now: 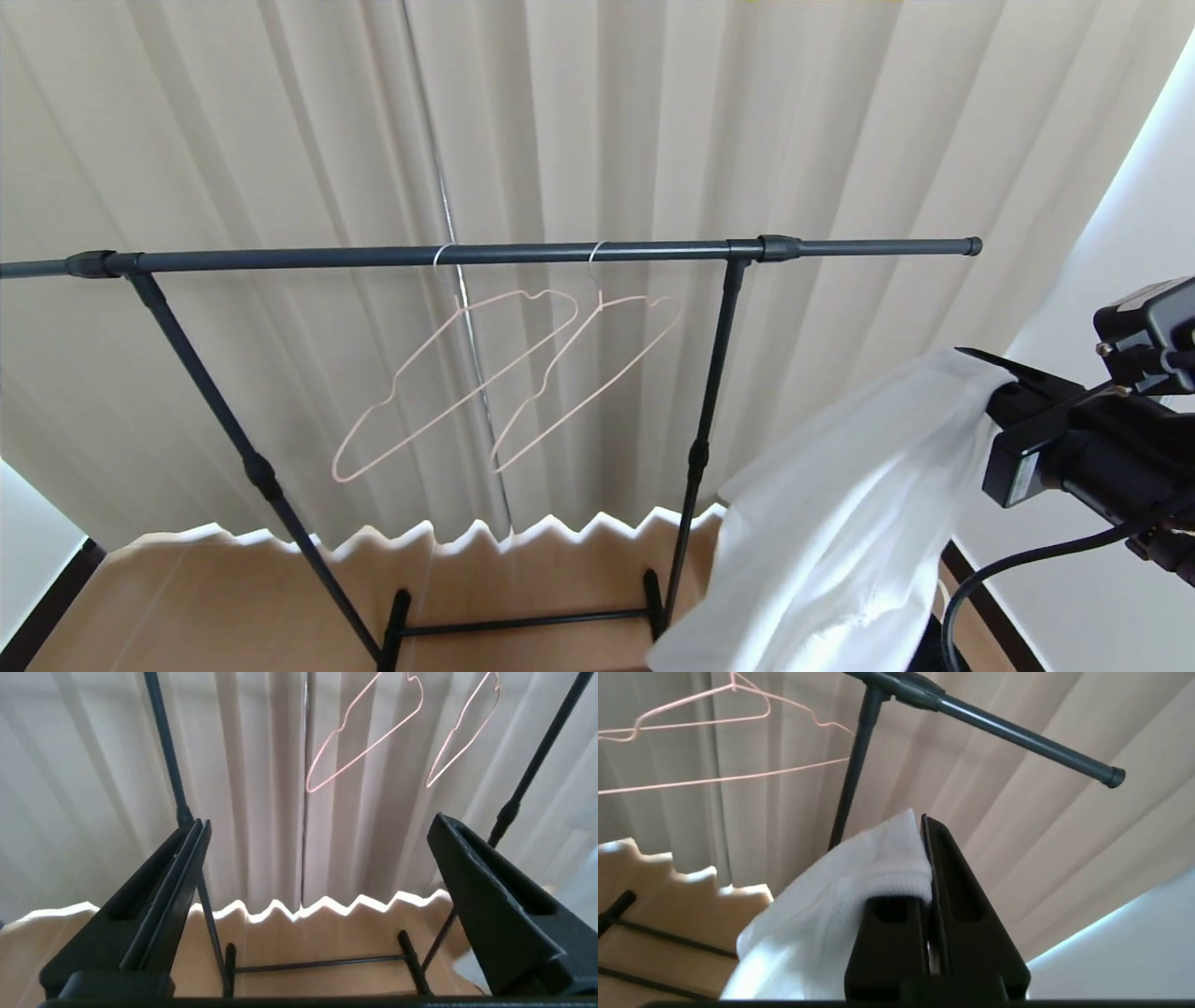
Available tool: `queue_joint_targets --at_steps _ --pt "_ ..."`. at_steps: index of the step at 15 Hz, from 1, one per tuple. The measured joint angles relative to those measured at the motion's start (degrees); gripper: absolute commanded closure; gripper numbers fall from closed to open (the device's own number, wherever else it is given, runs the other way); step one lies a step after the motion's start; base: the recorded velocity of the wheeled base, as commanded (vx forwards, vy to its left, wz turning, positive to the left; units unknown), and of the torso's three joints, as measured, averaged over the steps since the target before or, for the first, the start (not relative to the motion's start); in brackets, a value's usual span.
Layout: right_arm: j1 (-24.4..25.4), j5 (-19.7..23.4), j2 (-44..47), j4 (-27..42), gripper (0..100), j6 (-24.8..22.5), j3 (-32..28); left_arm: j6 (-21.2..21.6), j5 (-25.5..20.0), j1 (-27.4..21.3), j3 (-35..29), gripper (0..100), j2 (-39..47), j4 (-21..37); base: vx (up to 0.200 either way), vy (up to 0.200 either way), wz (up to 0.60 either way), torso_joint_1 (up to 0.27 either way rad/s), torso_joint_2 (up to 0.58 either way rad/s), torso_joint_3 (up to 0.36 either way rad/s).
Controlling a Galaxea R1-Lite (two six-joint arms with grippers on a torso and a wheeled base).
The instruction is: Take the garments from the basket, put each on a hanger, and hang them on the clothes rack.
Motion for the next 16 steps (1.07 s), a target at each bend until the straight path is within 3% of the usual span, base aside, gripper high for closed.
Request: queue_joint_targets --at_steps 10,14,16 --pt "0.0 0.0 -0.3 -0.2 100 0.0 0.4 -0.1 0.0 0.0 0.0 0 0.0 0.0 -0.020 0.180 0.00 0.003 0.00 0.003" --pt "0.0 0.4 -0.3 0.0 100 0.0 0.4 -0.1 0.0 0.0 0.0 0 0.0 0.0 -0.200 0.000 0.00 0.005 0.00 0.000" --pt "-0.1 0.4 -0.3 -0.1 100 0.0 0.5 -0.2 0.1 0.0 0.0 0 0.0 0.0 0.000 0.000 0.00 0.000 0.00 0.000"
